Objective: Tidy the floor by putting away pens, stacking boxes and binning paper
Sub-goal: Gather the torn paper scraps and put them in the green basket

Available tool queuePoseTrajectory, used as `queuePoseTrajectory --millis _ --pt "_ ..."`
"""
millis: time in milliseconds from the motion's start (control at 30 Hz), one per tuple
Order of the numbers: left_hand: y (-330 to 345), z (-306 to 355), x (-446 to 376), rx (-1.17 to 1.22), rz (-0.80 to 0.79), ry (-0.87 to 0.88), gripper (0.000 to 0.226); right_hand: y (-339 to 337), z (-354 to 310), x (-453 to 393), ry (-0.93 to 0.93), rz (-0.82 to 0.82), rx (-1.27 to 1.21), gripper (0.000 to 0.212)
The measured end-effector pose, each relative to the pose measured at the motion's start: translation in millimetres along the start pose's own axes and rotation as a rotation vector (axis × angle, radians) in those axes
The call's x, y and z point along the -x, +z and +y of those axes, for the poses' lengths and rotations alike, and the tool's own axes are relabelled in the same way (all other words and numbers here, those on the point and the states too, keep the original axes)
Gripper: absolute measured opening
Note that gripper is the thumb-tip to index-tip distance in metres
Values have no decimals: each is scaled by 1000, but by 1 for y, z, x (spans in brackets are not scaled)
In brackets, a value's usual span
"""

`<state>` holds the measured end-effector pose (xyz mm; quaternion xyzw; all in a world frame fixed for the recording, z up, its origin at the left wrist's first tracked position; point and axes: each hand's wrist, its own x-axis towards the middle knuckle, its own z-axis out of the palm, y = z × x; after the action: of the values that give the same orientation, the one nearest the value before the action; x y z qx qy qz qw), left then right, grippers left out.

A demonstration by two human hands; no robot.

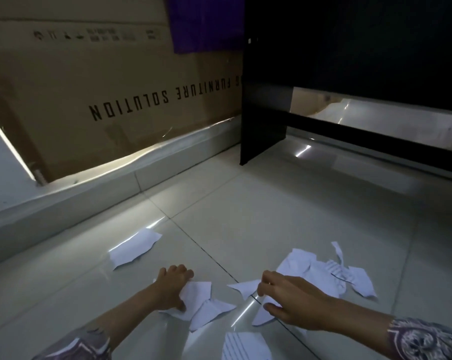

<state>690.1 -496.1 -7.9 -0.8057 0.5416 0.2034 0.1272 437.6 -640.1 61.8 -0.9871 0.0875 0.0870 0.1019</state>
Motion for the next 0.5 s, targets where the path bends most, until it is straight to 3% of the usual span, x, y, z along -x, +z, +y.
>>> queuePoseTrajectory --millis 133,333,400,500 --pt "16 -14 -11 -12 -44 -3 83 6 -4 -11 4 -23 -3 32" --pt "29 -23 -20 66 31 -51 85 20 1 -22 17 -41 -45 32" --pt "31 -24 -21 144 56 -82 73 25 3 -27 22 -53 -44 30" --pt "32 -31 -18 323 96 -64 35 28 1 -38 33 -62 -49 27"
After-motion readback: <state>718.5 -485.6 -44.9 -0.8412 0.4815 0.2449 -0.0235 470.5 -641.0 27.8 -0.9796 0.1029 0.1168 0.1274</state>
